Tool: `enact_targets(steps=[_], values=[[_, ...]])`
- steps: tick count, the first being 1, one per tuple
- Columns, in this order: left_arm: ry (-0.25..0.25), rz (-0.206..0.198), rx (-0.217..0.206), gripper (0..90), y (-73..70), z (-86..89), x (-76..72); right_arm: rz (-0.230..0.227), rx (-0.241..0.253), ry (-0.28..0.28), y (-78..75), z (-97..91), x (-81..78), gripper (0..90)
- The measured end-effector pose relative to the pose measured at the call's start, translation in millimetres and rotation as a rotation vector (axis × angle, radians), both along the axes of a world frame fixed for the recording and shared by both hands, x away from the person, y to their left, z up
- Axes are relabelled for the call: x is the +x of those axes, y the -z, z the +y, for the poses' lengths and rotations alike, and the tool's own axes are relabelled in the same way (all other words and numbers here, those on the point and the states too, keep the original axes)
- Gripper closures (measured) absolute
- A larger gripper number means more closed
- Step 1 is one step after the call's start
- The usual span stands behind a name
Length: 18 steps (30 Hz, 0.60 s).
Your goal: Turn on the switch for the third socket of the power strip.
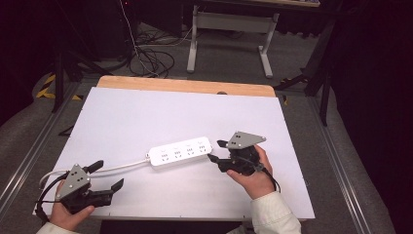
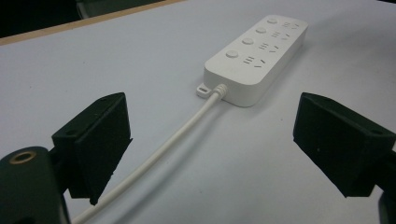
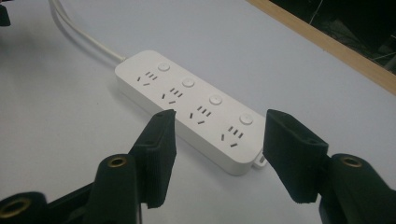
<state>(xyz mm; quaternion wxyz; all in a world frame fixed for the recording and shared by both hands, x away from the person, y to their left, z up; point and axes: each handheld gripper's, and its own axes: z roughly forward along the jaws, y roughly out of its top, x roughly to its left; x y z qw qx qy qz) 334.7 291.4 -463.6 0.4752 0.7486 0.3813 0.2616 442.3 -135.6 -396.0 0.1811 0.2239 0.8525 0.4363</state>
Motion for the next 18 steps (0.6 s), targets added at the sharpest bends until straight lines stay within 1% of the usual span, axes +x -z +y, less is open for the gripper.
enact_targets(steps=[2, 4, 5, 7, 8, 13, 16, 17, 18], values=[[0.002, 0.000, 0.003, 11.7, -0.1, 0.2, -0.1, -0.007, -0.004, -0.009, -2.0, 5.4, 2.7, 44.9], [0.002, 0.000, 0.003, 11.7, -0.2, 0.3, -0.1, -0.007, -0.005, -0.013, -2.8, 8.1, 4.0, 44.9], [0.002, 0.000, 0.003, 11.7, -0.2, 0.4, -0.2, -0.008, -0.009, -0.020, -4.3, 13.4, 6.3, 45.1], [0.002, 0.000, 0.004, 11.7, -0.2, 0.4, -0.2, -0.009, -0.013, -0.026, -5.0, 15.8, 7.5, 45.3], [0.002, 0.000, 0.004, 11.7, -0.2, 0.4, -0.1, -0.004, -0.015, -0.033, -6.1, 20.2, 9.7, 45.6], [0.004, -0.004, 0.008, 11.7, -0.4, 0.5, -0.2, -0.004, -0.020, -0.043, -8.3, 27.0, 13.5, 46.1], [0.003, -0.005, 0.007, 11.7, -0.6, 0.6, -0.4, 0.003, -0.018, -0.049, -9.5, 29.3, 15.3, 47.8], [0.003, -0.004, 0.008, 11.7, -0.5, 0.7, -0.4, 0.024, -0.012, -0.063, -9.4, 29.1, 17.5, 53.6], [0.003, -0.003, 0.007, 11.7, -0.5, 0.7, -0.3, 0.031, -0.010, -0.067, -9.3, 29.0, 18.1, 54.5]])
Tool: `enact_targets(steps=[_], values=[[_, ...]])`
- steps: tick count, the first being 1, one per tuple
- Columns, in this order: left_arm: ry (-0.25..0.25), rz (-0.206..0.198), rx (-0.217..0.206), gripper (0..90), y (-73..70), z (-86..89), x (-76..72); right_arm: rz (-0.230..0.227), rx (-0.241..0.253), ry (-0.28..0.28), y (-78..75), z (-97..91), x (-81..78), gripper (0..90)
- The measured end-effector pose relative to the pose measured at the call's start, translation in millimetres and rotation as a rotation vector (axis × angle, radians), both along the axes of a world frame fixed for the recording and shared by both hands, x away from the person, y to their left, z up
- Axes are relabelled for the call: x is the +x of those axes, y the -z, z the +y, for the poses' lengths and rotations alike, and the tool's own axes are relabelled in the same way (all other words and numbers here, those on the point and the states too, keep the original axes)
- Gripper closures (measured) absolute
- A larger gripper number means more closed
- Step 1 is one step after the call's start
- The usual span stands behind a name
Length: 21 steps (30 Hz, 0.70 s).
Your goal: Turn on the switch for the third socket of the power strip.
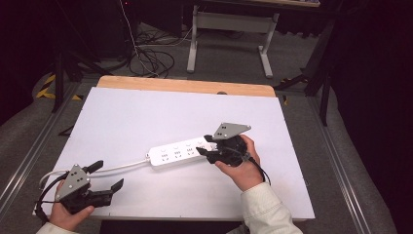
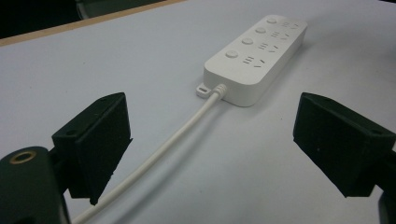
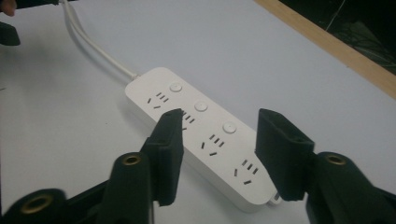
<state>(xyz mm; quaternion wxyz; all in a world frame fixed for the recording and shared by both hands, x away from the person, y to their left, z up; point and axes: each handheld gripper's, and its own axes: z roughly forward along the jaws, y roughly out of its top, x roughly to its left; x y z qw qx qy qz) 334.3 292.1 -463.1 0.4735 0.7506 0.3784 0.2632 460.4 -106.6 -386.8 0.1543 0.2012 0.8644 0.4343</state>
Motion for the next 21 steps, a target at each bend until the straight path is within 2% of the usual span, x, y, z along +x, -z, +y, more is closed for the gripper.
enact_targets(steps=[5, 9, 12, 16, 21], values=[[0.000, -0.001, 0.001, 11.7, -0.1, -0.2, -0.2, 0.028, 0.020, 0.003, -0.2, -0.2, 3.6, 63.1], [-0.004, 0.001, 0.000, 11.7, 0.2, -0.3, -0.1, 0.043, 0.014, -0.007, -0.8, 2.0, 5.9, 77.1], [-0.008, 0.002, -0.002, 11.7, 0.4, 0.0, -0.7, 0.027, -0.014, -0.025, -1.0, 6.3, 7.4, 90.0], [-0.008, 0.001, -0.002, 11.8, 0.1, 0.3, -0.8, -0.018, -0.046, -0.045, -0.7, 14.3, 11.1, 90.0], [-0.007, -0.002, 0.006, 11.8, 0.1, 0.4, -0.6, -0.001, -0.045, -0.032, 1.4, 22.0, 17.0, 90.0]])
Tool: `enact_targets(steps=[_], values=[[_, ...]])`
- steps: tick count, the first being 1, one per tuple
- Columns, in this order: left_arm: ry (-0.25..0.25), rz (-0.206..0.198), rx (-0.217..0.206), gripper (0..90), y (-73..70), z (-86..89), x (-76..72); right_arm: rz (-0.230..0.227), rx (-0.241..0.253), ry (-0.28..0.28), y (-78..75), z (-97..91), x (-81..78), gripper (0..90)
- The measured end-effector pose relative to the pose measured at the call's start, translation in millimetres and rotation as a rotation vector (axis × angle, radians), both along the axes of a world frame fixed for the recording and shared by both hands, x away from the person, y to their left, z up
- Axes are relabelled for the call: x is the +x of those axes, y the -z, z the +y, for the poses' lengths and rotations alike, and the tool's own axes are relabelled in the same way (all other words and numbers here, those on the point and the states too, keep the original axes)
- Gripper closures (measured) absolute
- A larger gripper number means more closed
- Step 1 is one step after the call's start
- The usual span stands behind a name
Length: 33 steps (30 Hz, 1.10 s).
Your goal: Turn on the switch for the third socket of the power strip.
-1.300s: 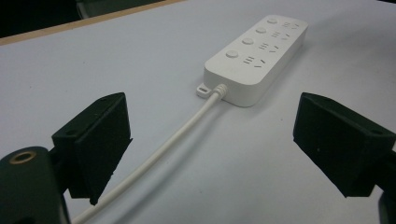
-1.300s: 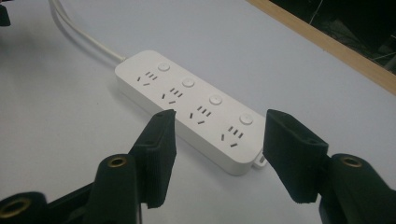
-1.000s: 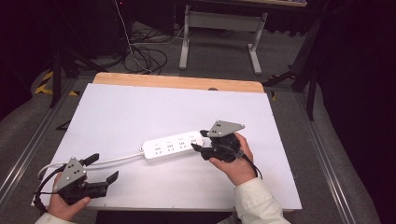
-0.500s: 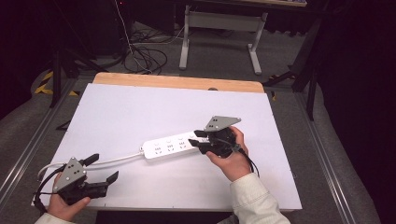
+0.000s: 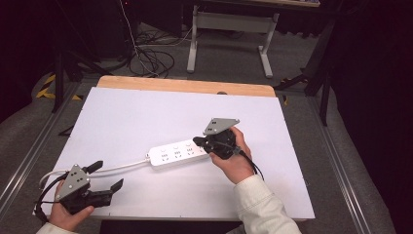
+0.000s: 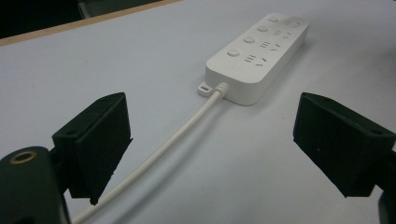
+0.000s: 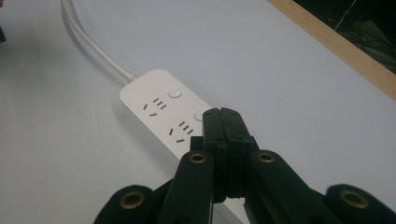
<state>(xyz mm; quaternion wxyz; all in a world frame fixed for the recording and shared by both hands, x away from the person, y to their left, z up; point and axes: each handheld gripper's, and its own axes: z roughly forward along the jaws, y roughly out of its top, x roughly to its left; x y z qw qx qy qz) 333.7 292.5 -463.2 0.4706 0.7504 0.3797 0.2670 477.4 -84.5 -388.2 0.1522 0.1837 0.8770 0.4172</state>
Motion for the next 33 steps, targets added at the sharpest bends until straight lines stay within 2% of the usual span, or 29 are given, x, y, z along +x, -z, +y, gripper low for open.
enact_targets(steps=[5, 15, 20, 33], values=[[0.000, 0.004, -0.007, 11.8, 0.1, 0.1, -0.1, 0.052, -0.016, 0.045, 7.8, 12.4, 12.6, 90.0], [-0.001, 0.004, -0.005, 11.8, 0.2, 0.1, 0.3, 0.106, -0.077, 0.087, 25.6, 29.2, 31.6, 90.0], [-0.001, 0.002, 0.005, 11.8, 0.1, 0.6, 0.6, 0.145, -0.092, 0.118, 34.0, 33.0, 39.0, 90.0], [0.002, 0.006, 0.002, 11.8, 0.6, -0.1, 0.9, 0.172, -0.131, 0.144, 50.4, 39.8, 51.2, 90.0]])
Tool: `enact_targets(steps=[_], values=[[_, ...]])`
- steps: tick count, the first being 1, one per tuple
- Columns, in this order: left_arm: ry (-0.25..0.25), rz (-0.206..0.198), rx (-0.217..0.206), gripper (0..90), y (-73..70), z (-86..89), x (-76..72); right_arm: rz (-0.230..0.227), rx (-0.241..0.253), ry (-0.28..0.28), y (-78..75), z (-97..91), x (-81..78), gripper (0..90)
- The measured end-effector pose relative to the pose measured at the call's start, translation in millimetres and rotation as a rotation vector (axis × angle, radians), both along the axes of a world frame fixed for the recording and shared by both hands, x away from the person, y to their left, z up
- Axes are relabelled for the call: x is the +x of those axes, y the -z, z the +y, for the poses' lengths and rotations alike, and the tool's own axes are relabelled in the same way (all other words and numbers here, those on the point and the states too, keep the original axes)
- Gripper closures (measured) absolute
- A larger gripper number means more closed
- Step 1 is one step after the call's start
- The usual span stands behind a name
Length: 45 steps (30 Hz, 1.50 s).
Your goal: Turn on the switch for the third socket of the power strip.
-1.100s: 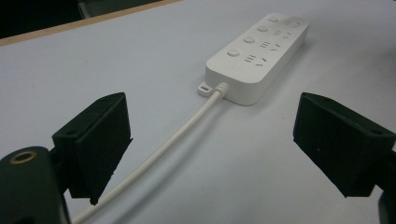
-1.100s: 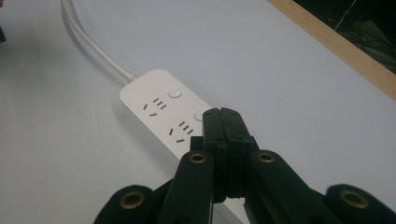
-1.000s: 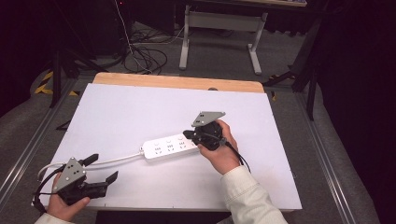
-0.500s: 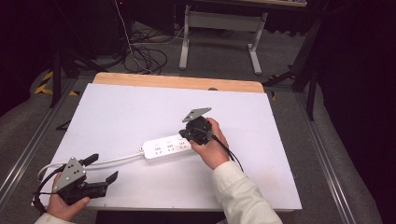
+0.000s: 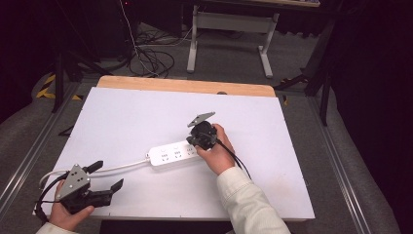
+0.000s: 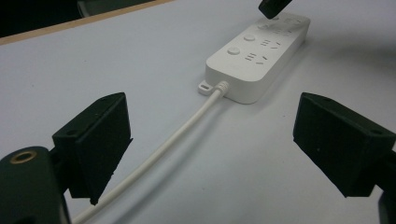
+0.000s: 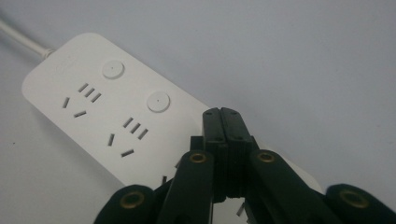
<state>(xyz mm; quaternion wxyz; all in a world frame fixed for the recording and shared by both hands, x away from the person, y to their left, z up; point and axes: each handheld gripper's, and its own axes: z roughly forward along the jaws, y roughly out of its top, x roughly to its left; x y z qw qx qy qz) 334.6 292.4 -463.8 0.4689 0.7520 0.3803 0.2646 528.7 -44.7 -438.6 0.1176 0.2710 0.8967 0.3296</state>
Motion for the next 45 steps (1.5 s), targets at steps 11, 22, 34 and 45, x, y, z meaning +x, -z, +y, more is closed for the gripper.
enact_targets(steps=[11, 22, 34, 45], values=[[0.005, 0.000, 0.008, 11.8, 0.4, -0.7, 0.6, 0.007, -0.011, 0.004, 6.6, 5.5, 2.6, 90.0], [0.005, -0.001, 0.012, 11.8, 0.3, -0.8, 0.5, -0.011, -0.035, -0.006, 6.7, 7.3, 1.0, 90.0], [0.004, -0.002, 0.015, 11.8, 0.3, -1.0, 0.3, -0.016, -0.044, -0.012, 8.3, 7.9, 1.1, 90.0], [0.004, 0.000, 0.016, 11.8, 0.5, -1.2, 0.4, -0.049, -0.073, -0.002, 9.4, 11.6, -1.4, 90.0]])
